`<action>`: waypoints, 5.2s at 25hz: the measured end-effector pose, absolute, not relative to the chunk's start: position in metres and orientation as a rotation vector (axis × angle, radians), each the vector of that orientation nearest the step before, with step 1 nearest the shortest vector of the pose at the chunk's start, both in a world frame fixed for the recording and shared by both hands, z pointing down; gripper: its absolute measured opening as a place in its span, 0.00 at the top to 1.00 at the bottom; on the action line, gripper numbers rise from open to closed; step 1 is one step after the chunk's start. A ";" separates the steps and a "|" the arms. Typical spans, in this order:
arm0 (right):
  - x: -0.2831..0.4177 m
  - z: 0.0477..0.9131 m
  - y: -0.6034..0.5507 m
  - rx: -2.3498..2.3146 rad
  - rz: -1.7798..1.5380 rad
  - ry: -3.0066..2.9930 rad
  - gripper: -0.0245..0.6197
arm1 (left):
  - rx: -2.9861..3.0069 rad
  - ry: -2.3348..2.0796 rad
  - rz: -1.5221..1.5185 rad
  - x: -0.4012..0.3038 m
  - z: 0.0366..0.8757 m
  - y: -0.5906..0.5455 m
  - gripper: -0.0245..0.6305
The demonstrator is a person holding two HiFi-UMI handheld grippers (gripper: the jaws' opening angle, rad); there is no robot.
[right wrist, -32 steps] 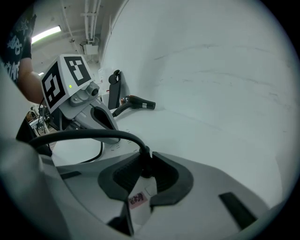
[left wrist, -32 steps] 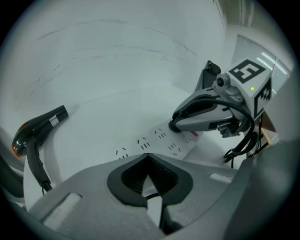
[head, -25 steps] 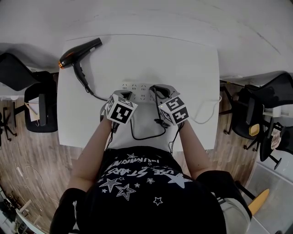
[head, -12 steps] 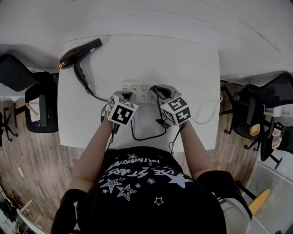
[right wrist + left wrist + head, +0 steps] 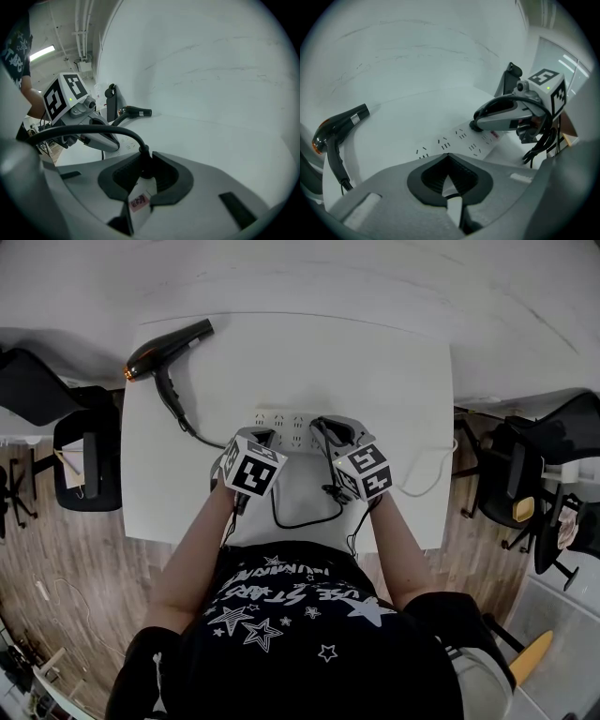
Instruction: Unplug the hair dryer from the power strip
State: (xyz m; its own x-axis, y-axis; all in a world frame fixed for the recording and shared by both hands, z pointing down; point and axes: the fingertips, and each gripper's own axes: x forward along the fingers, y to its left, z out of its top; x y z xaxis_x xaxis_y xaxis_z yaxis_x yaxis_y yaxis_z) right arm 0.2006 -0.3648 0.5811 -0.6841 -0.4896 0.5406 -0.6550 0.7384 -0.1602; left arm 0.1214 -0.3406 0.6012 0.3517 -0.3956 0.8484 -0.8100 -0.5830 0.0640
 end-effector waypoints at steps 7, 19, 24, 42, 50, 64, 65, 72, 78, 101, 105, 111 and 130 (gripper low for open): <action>0.201 0.578 -0.365 0.891 0.448 -2.486 0.85 | 2.128 -1.057 1.142 0.121 0.600 -0.341 0.95; 0.205 0.568 -0.364 0.988 0.461 -2.553 0.85 | 2.130 -1.064 1.161 0.121 0.602 -0.341 0.95; 0.205 0.536 -0.370 1.004 0.351 -2.601 0.86 | 2.140 -1.060 1.177 0.120 0.602 -0.341 0.95; 0.218 0.496 -0.330 1.185 0.300 -2.555 0.86 | 2.233 -0.962 1.176 0.121 0.600 -0.335 0.95; 0.216 0.478 -0.300 1.308 0.269 -2.507 0.87 | 2.334 -0.896 1.085 0.116 0.567 -0.302 0.95; 0.179 0.432 -0.257 1.552 0.147 -2.446 0.87 | 2.455 -0.771 0.906 0.065 0.529 -0.247 0.95; 0.178 0.430 -0.253 1.574 0.146 -2.437 0.87 | 2.462 -0.761 0.895 0.062 0.527 -0.243 0.95; 0.165 0.412 -0.207 1.732 0.087 -2.373 0.87 | 2.530 -0.669 0.849 0.043 0.513 -0.211 0.95; 0.144 0.408 -0.169 1.830 0.077 -2.312 0.87 | 2.578 -0.581 0.816 0.023 0.505 -0.188 0.95; 0.099 0.444 -0.049 2.012 0.237 -2.124 0.87 | 2.529 -0.452 0.675 -0.021 0.512 -0.136 0.95; 0.097 0.447 -0.018 2.041 0.257 -2.125 0.87 | 2.555 -0.467 0.648 -0.022 0.499 -0.114 0.95; 0.082 0.444 0.028 2.061 0.264 -2.149 0.87 | 2.556 -0.474 0.614 -0.030 0.485 -0.059 0.95; 0.054 0.448 0.121 2.074 0.274 -2.096 0.87 | 2.519 -0.591 0.539 -0.114 0.474 0.061 0.95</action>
State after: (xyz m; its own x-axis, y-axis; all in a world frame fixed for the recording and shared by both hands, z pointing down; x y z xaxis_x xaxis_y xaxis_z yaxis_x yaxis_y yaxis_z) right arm 0.0544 0.1206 0.4477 -0.0109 -0.9668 0.2553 -0.9999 0.0100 -0.0049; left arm -0.1142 0.0615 0.4738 0.8278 -0.3029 0.4721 -0.4980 -0.7842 0.3701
